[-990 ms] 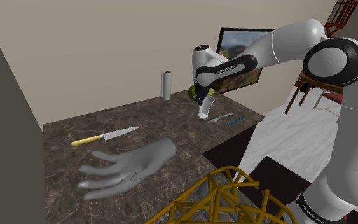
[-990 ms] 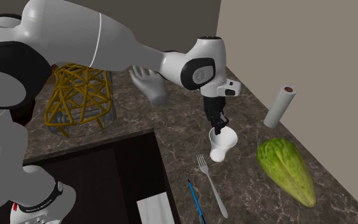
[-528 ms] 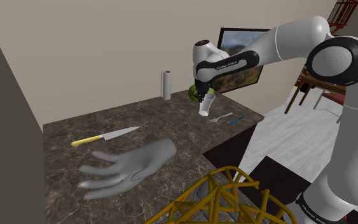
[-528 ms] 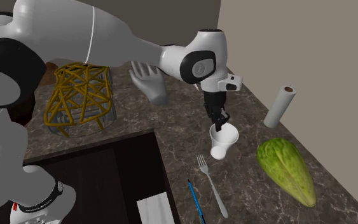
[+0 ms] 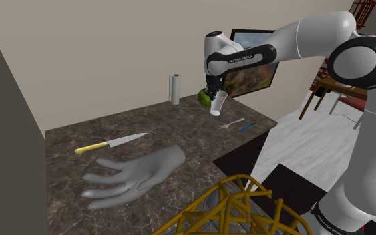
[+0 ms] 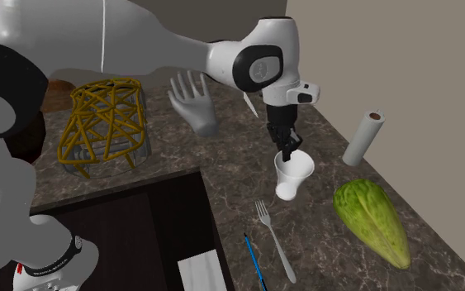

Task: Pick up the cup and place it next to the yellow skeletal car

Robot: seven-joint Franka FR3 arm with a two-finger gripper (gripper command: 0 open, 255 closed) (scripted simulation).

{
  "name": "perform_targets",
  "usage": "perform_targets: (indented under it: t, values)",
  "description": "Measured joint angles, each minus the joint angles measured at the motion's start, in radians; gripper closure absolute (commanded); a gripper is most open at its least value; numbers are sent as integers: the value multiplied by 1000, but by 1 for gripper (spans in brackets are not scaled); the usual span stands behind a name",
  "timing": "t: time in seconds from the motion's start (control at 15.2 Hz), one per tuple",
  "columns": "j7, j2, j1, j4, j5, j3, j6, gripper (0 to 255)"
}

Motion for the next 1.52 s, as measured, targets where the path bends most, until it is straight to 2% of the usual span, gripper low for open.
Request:
perform_targets:
  t: [0.99, 1.52]
  values:
    - [-50, -27, 7, 161, 21, 6, -183, 255]
    - [-80, -16, 11, 283, 27, 7, -289, 255]
